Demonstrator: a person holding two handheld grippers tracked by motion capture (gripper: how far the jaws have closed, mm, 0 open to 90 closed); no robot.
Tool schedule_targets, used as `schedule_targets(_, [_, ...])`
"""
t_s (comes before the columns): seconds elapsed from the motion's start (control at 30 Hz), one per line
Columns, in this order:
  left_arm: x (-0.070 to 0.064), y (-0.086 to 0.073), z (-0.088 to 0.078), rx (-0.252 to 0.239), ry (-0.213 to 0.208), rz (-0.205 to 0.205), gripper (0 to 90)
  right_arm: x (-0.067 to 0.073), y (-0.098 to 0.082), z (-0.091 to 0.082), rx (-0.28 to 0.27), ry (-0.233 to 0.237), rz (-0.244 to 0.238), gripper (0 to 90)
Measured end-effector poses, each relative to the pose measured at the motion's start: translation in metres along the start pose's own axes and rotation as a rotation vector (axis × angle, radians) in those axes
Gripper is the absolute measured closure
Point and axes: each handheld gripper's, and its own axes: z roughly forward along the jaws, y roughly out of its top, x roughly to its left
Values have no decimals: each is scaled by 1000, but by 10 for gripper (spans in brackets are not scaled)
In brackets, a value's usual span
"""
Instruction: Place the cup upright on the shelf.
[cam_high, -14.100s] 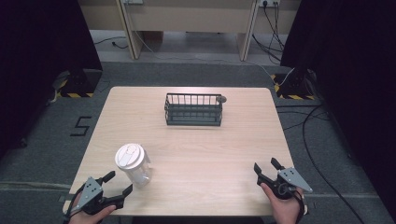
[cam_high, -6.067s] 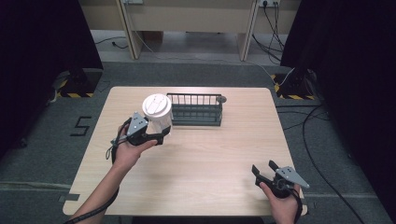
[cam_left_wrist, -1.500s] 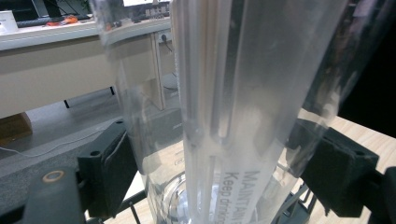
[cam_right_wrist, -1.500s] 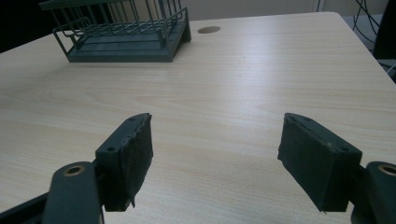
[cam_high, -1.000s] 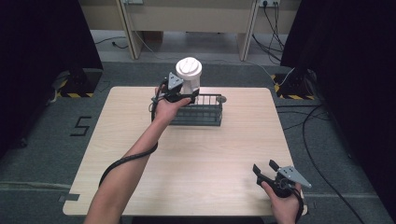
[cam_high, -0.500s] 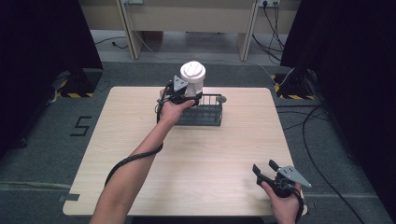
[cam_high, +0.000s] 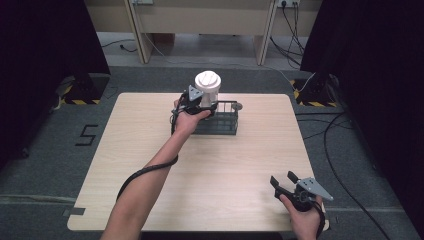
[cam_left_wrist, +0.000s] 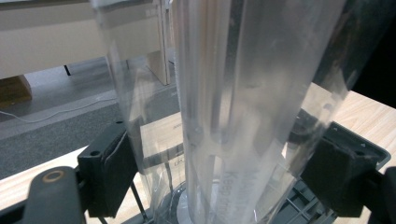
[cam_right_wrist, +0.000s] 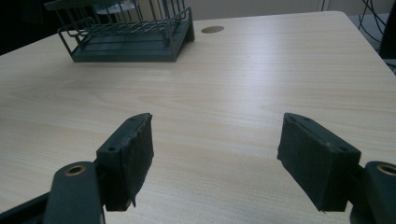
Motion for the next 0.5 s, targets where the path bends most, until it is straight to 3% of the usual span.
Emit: schedule_targets(0.5, [-1,-12,8,31,9,-27,178,0,0,0,2,4,2,270])
